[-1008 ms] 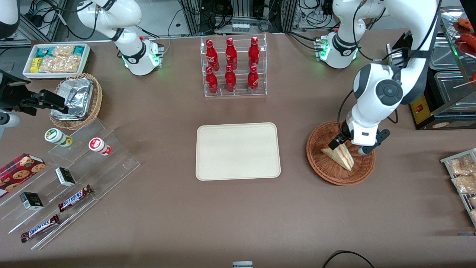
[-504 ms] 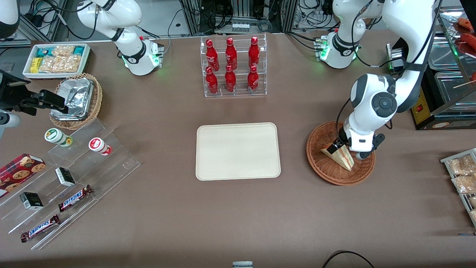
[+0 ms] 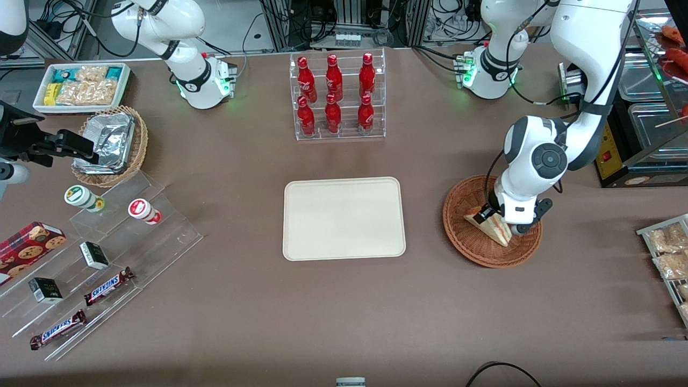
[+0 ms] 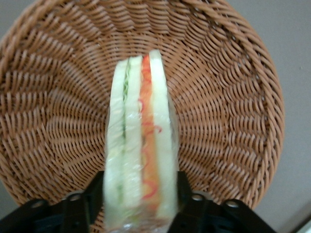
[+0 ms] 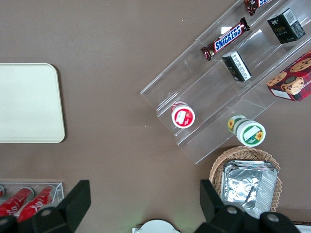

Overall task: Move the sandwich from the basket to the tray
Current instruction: 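Lower the left gripper and close it on the wrapped sandwich, then lift the sandwich and carry it with the left gripper toward the tray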

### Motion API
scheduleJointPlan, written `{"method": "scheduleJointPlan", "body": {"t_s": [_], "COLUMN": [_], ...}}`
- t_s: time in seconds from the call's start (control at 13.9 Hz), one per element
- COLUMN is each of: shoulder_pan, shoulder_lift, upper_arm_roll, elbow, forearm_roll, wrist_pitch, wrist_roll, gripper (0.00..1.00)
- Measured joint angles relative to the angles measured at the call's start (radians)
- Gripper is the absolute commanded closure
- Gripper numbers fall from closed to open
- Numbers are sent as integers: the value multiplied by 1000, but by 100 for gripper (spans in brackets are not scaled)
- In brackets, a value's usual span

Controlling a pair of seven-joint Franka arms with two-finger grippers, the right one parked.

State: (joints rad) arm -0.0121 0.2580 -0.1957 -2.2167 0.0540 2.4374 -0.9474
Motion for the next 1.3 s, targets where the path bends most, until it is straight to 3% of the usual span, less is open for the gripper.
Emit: {"method": "scheduleJointPlan", "body": {"t_s": [0.36, 0.58, 0.72, 0.94, 1.3], "shoulder_pan": [17, -13, -82, -223, -466], "shoulder_lift": [-7, -42, -56, -44, 126], "upper_arm_roll": [-1, -15, -20, -27, -29], "elbow": [50, 192, 321, 451, 552], "forearm_roll": [17, 20, 20, 20, 49], "wrist_pitch": [-30, -250, -384, -430, -429], "wrist_roll": [0, 0, -1, -7, -16], "gripper": [100, 100, 100, 100, 100]}}
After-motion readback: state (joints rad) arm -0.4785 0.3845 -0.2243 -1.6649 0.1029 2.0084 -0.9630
